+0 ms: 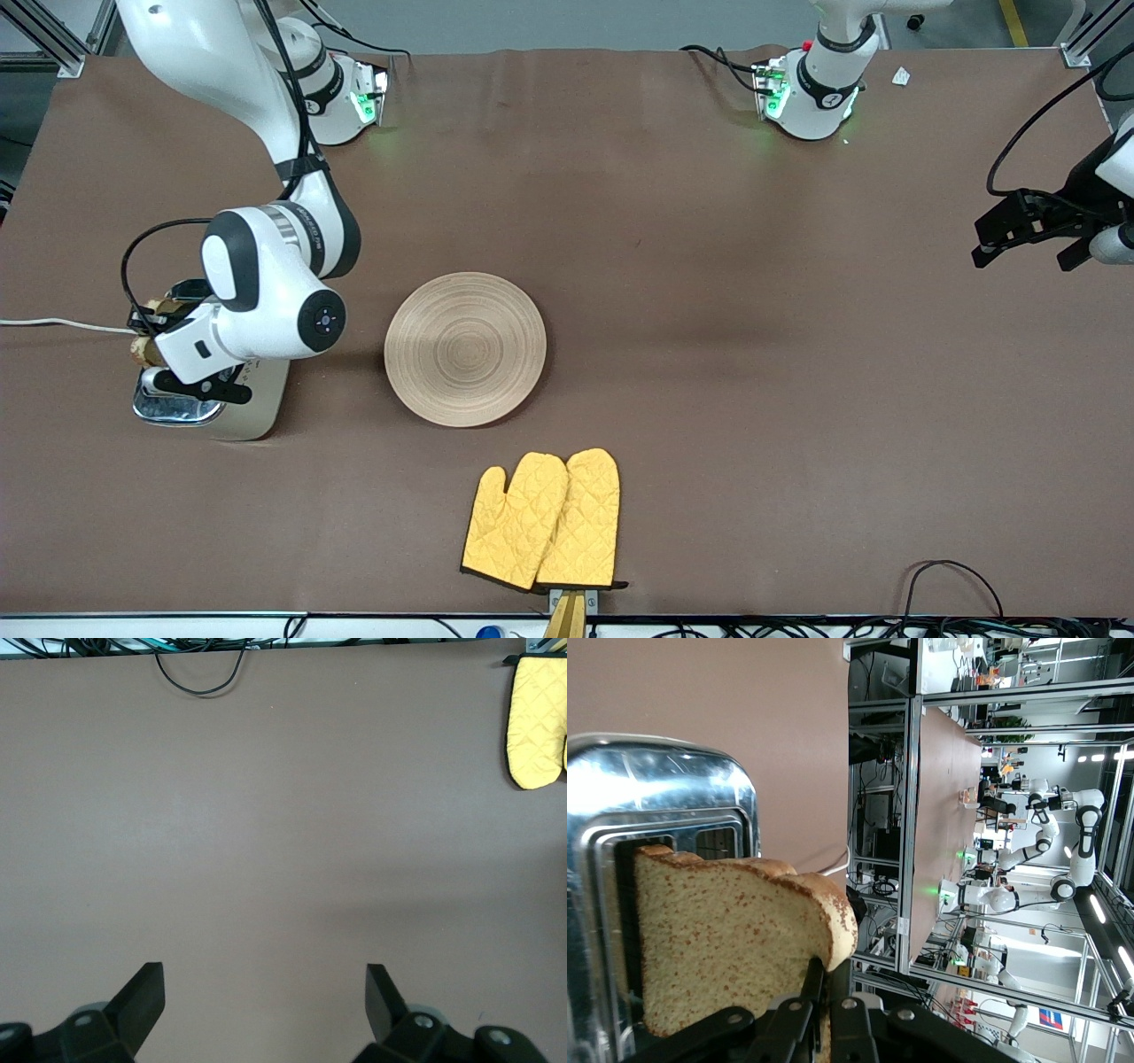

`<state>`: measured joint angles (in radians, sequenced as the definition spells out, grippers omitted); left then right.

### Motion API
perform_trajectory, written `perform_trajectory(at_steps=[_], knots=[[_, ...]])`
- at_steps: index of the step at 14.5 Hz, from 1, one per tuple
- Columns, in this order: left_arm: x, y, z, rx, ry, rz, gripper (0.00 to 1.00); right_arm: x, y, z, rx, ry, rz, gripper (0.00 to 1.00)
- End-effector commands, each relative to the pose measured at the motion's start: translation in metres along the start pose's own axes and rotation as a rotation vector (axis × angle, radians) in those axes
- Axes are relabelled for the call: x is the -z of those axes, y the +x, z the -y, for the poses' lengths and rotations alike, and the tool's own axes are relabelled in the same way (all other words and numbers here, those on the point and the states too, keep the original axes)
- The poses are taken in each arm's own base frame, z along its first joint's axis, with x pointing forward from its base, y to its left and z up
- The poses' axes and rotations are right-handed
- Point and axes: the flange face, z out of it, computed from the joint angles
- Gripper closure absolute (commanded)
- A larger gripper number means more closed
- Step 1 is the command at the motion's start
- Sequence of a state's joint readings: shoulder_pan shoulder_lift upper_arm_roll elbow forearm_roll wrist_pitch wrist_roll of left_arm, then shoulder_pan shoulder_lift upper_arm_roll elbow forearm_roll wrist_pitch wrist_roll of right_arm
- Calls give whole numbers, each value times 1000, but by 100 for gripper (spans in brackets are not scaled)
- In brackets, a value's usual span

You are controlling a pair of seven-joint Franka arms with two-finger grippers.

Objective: Move plate and put bread in toaster
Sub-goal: 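Align the bread above the toaster slot with the right gripper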

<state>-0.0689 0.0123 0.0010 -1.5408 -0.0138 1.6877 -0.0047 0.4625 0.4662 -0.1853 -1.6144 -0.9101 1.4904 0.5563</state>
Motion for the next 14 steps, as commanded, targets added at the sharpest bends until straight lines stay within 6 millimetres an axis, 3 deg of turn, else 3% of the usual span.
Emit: perform_trajectory(at_steps=[1,5,14], knots=[[4,1,-1,2,23,-10,0,0,-5,9,-20,-1,-26,100],[4,1,-1,2,23,-10,0,-2,-4,34,9,13,-31,100],[4,1,-2,2,22,-10,0,-33,-2,60,44,52,-3,98]])
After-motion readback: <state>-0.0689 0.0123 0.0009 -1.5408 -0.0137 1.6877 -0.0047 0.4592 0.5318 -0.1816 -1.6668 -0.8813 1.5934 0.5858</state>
